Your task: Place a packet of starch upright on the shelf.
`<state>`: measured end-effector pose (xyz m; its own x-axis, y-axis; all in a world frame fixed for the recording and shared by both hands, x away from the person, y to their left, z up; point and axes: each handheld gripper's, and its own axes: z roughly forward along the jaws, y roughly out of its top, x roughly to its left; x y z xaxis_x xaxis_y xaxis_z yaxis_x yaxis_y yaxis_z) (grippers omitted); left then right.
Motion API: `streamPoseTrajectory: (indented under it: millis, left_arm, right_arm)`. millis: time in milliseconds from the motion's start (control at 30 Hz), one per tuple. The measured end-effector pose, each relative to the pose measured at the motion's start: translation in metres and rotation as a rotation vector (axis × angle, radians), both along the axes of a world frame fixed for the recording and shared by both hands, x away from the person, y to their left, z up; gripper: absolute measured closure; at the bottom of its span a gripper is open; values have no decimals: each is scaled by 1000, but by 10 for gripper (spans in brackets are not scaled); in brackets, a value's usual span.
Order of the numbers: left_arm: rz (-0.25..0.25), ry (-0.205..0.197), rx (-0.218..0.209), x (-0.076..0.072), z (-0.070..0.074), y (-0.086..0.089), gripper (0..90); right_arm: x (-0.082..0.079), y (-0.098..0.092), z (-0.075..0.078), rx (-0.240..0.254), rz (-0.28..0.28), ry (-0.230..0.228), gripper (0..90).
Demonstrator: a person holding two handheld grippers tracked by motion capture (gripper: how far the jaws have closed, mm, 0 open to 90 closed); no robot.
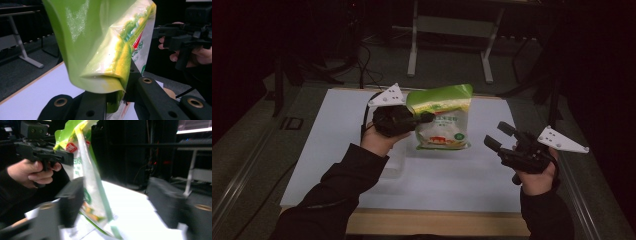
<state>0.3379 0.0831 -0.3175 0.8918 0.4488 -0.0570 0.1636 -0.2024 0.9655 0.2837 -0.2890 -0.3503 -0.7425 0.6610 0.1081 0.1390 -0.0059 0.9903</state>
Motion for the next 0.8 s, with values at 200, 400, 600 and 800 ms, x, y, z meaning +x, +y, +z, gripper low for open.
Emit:
streamPoseTrajectory:
  millis: [200,400,600,800]
  left_arm:
    - [42,-43,44,10,-1,20,837]
    - [78,-59,69,26,-8,41,837]
    - [74,-87,66,42,-15,65,837]
    - [100,-99,62,62,-18,83,837]
  right_arm:
    - [0,-6,-13,2,-3,16,120]
    - [0,-12,-22,-25,5,40,120]
    - [1,-17,-29,-14,7,75,122]
    - [1,-16,-33,-31,21,95,124]
